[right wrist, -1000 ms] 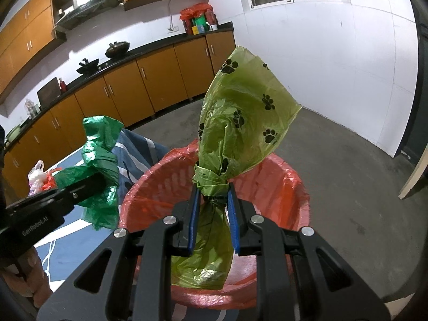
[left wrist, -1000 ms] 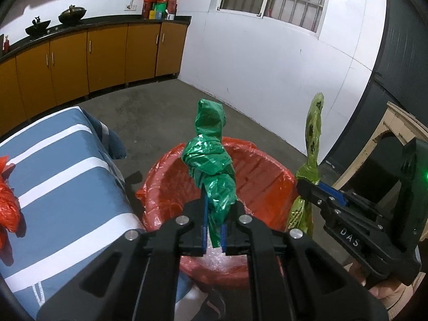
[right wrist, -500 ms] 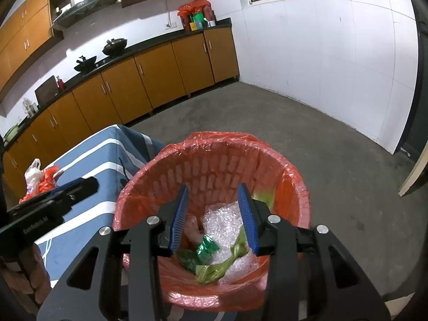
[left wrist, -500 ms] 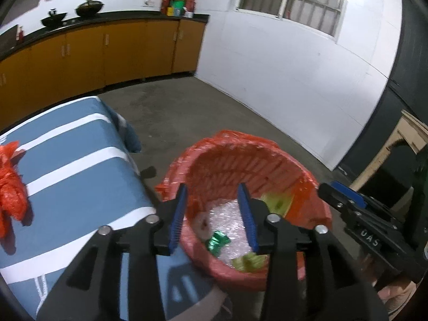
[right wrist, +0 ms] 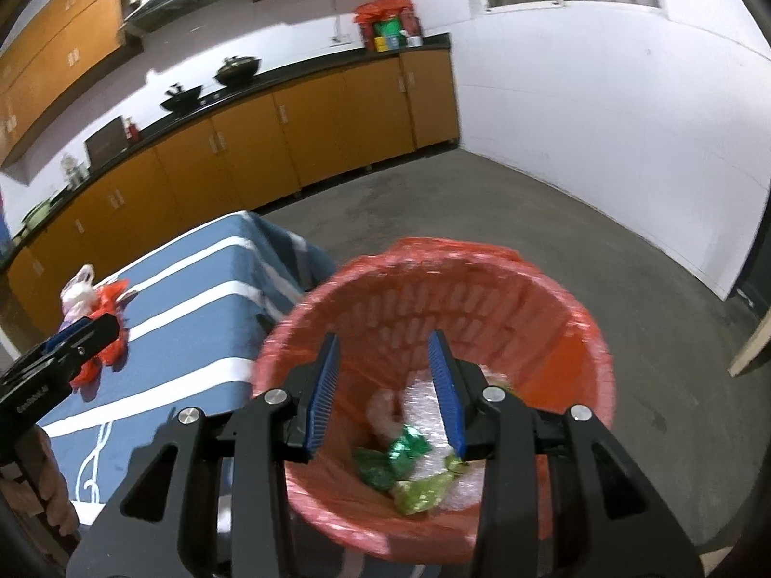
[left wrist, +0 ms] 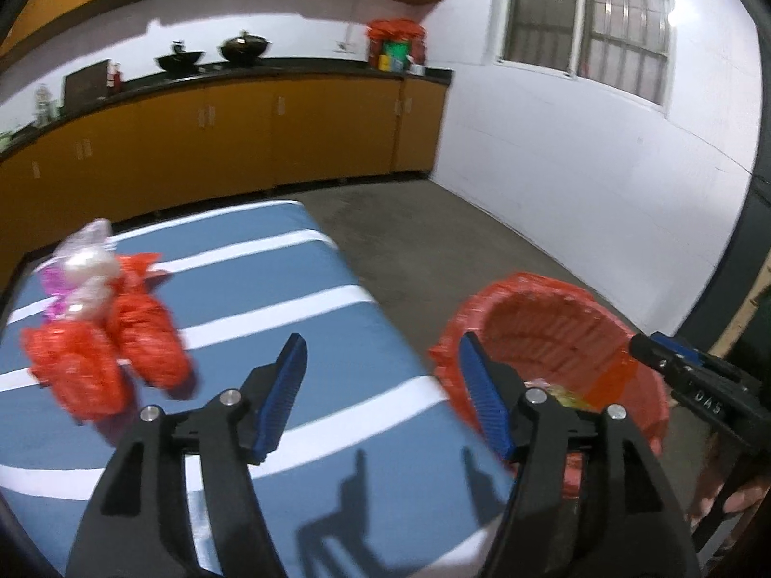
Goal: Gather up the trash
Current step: 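Return both tools to the table and close the right tool on a red bag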
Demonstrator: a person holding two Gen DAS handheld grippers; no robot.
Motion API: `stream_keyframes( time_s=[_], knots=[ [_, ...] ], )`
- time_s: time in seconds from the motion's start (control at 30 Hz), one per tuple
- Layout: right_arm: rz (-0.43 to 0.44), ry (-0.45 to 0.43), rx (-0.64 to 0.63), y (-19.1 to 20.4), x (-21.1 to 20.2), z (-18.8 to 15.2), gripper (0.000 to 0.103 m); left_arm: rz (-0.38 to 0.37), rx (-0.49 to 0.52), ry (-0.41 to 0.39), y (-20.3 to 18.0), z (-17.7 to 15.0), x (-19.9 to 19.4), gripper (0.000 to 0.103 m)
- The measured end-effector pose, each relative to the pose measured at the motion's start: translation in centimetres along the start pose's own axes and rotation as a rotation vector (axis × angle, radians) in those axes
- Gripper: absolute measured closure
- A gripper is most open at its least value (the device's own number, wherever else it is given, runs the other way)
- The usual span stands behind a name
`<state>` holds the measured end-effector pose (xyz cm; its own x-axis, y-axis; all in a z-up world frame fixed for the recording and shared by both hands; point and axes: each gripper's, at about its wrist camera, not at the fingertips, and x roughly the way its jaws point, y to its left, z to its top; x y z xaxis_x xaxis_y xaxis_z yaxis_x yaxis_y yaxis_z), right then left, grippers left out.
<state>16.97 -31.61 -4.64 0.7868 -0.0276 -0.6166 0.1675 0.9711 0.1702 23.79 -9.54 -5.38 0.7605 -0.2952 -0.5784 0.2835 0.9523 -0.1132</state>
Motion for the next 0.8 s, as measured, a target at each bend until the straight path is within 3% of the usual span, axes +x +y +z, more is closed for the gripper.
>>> stream_keyframes(
  time_s=[0.5,0.8],
  knots=[
    [0.231,0.028,-0.187,14.7,3.8,1.2,0.064,0.322,-0.139,-0.079,14.1,-2.7,-5.5,0.027],
    [0.348,0.089,-0.260,23.3,7.5,0.6,0.064,0.435,-0.217,-0.094,20.0,-4.2,-8.0,0.024]
  ],
)
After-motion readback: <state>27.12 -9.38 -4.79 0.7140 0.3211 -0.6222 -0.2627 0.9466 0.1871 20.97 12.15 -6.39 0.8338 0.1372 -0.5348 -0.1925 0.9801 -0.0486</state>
